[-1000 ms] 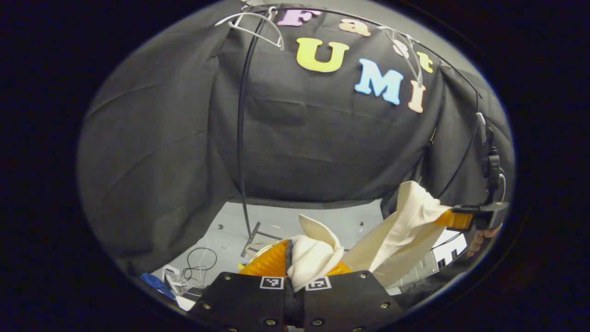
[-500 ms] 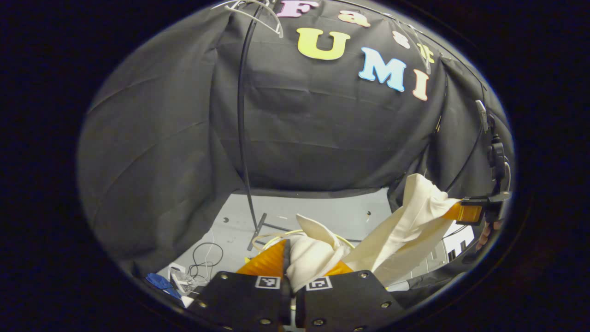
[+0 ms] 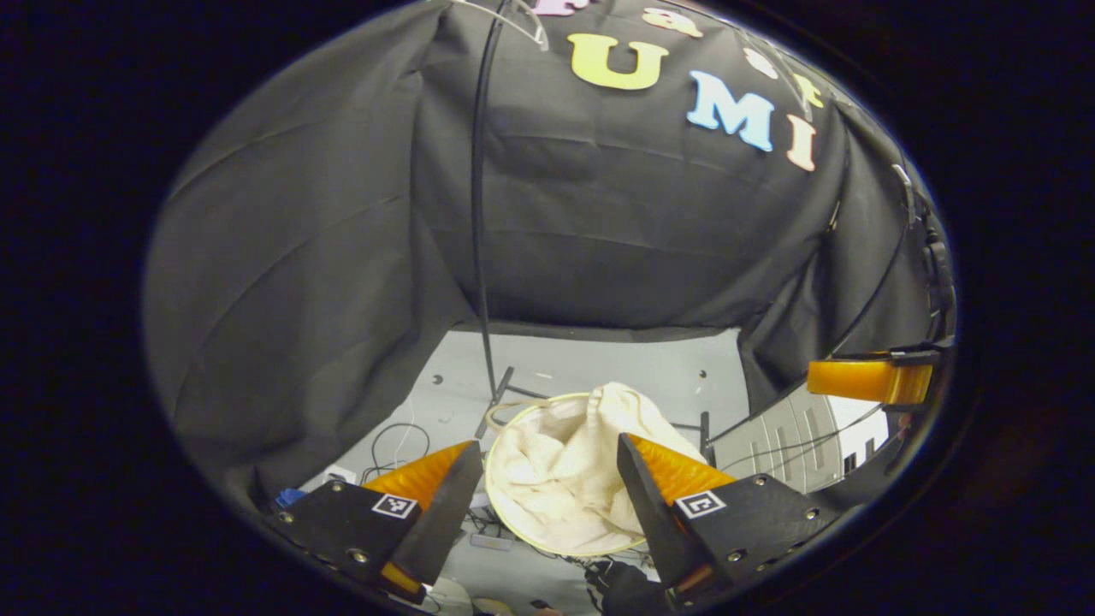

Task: Grasp the clothes on the hanger with both hands and then place them into the laundry hamper below.

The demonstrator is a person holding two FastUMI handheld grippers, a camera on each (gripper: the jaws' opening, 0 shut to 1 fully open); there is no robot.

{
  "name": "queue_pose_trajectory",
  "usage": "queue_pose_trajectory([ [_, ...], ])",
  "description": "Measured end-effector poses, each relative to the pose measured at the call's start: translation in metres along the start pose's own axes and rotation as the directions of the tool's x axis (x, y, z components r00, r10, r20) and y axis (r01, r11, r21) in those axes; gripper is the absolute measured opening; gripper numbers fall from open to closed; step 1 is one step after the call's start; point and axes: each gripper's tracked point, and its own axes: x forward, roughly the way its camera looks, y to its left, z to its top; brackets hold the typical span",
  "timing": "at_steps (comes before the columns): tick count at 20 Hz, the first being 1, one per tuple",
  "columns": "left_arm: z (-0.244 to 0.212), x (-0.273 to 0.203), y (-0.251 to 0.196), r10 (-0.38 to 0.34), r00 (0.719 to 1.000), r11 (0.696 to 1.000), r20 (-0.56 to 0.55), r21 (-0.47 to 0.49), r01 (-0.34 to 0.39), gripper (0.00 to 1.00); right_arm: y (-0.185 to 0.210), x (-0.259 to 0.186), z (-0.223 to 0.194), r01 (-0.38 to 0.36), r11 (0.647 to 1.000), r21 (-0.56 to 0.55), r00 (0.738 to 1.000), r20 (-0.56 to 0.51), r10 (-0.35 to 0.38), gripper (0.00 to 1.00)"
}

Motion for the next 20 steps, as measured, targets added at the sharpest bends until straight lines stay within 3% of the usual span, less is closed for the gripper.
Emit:
queue_pose_trajectory([
  [1,-0.002,-0.006,-0.001,0.006,1.0,1.0,0.001,-0.007,-0.006,0.93,-0.005,-0.006,0.002,0.004,1.0,-0.002,1.0,0.022,-0.004,0.98],
  [11,0.053,-0.113,-0.071,0.096,0.979,0.995,0.179,-0.002,-0.097,0.93,-0.096,-0.119,0.031,0.06,0.998,0.033,0.959,0.275,-0.067,0.98],
  [15,0.087,-0.17,-0.127,0.086,0.95,0.996,0.299,0.004,-0.091,0.93,-0.138,-0.179,0.05,0.082,0.995,0.052,0.915,0.392,-0.096,0.98],
  [19,0.118,-0.225,-0.166,0.067,0.904,0.996,0.422,0.021,-0.084,0.92,-0.178,-0.237,0.074,0.108,0.991,0.076,0.853,0.505,-0.131,0.98],
  [20,0.132,-0.236,-0.183,0.055,0.888,0.996,0.456,0.036,-0.08,0.92,-0.188,-0.25,0.082,0.119,0.99,0.077,0.835,0.531,-0.142,0.92],
])
